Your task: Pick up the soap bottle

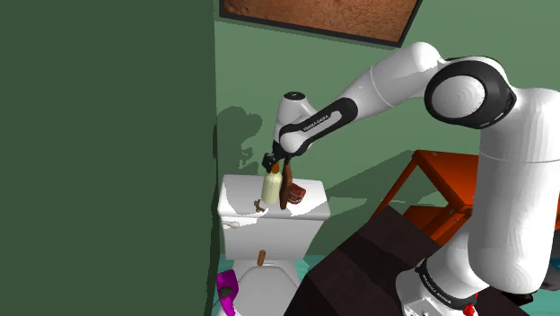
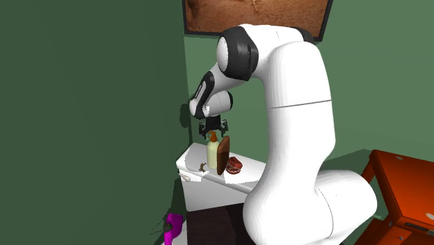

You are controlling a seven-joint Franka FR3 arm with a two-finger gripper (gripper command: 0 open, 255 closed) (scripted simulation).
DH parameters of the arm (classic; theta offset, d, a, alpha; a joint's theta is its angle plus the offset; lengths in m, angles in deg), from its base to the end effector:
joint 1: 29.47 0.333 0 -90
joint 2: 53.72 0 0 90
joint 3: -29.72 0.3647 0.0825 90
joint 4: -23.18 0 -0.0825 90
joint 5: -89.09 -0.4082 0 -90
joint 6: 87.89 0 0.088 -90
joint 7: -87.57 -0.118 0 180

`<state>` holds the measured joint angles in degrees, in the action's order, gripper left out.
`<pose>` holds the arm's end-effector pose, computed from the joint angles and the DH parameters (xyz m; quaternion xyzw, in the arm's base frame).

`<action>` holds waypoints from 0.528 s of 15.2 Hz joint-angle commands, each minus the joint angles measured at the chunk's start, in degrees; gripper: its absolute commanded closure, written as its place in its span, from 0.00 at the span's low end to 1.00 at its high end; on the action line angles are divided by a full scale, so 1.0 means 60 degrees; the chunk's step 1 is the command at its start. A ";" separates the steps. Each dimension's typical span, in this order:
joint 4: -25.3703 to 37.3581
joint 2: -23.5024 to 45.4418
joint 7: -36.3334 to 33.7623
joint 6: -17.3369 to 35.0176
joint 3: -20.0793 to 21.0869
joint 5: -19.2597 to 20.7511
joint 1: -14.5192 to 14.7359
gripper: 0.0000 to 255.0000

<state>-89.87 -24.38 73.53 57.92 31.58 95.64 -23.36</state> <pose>0.6536 0.0912 0.2251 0.9992 -0.0090 0.0346 0.0194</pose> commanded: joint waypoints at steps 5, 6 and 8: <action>-0.0015 0.0128 -0.0014 0.0147 -0.0014 0.0018 0.0004 1.00; -0.0015 0.0126 -0.0013 0.0144 -0.0014 0.0017 0.0003 1.00; -0.0018 0.0122 -0.0013 0.0144 -0.0013 0.0017 0.0003 1.00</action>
<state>-89.96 -23.67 73.45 58.78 31.50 95.74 -23.34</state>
